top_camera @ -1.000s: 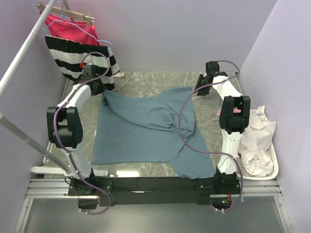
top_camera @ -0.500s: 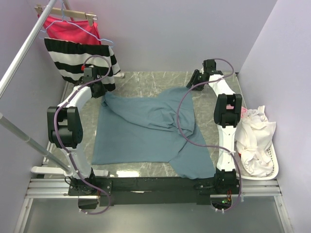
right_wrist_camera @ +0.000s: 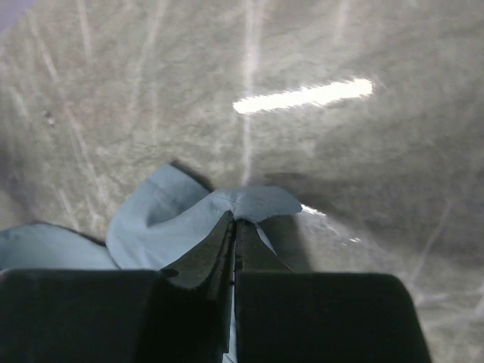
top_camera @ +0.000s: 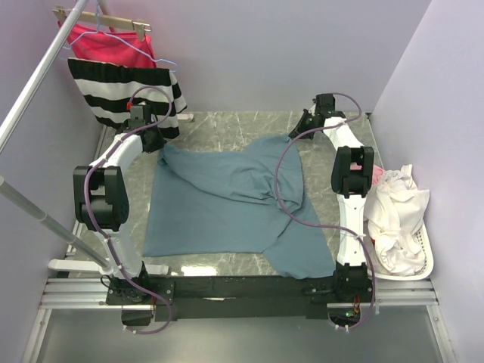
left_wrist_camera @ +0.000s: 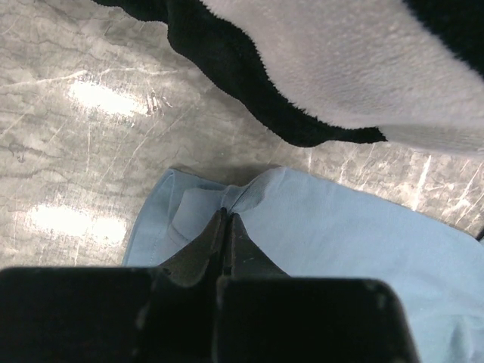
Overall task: Fold and stack the t-shirts
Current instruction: Flatten out the tshirt, then fold the flattened tshirt in 1/3 of the way
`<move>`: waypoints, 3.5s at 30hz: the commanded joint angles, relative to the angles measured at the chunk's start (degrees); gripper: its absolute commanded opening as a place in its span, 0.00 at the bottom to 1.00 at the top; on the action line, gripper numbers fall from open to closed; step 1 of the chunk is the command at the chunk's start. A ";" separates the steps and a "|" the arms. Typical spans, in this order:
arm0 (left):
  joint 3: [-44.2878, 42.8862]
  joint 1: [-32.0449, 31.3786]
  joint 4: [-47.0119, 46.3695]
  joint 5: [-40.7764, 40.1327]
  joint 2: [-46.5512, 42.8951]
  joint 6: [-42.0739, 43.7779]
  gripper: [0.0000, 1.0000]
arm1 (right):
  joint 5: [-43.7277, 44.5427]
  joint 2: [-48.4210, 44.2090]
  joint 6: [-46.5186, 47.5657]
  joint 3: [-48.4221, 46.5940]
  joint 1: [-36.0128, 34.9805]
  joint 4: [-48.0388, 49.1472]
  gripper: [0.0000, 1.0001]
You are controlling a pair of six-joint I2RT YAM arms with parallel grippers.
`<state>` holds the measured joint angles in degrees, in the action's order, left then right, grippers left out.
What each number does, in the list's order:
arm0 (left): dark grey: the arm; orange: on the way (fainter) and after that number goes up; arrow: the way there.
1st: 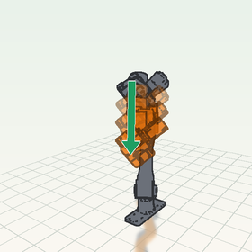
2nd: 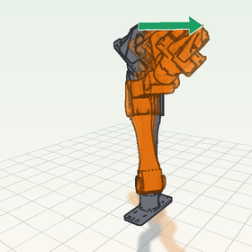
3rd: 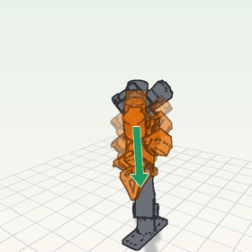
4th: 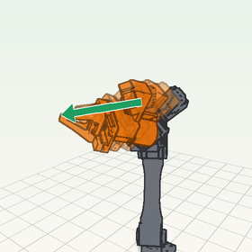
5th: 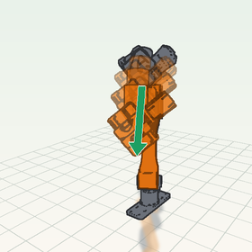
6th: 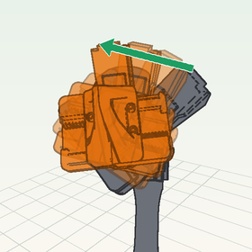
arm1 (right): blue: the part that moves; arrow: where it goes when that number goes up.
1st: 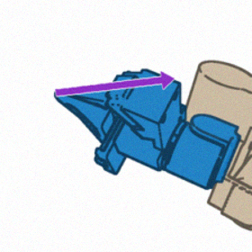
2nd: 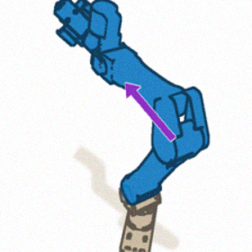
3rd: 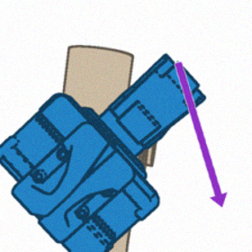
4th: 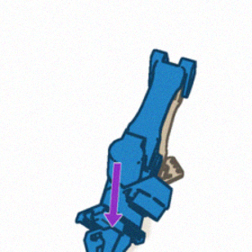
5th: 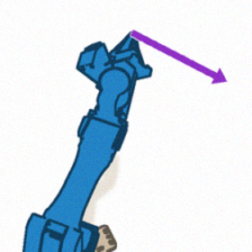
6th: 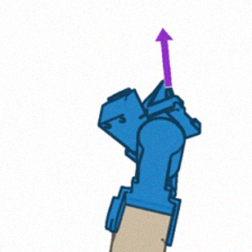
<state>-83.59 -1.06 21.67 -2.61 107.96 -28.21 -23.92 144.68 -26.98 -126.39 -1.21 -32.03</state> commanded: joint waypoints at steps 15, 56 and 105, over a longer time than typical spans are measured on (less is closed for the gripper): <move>-13.25 -0.08 -2.78 0.85 2.34 2.37 0.01 | 9.95 -8.98 1.58 -17.48 4.55 8.83 0.00; 12.12 -0.17 -0.58 0.79 -9.88 1.40 0.01 | 13.80 -55.03 6.68 50.87 -2.30 5.40 0.00; -4.03 -2.37 -2.43 9.91 6.02 0.96 0.99 | 24.19 -24.21 3.52 25.06 -0.72 -2.50 0.62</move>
<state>-84.75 -3.64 19.05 6.35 109.38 -28.14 0.64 115.74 -24.32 -93.03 -3.36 -30.65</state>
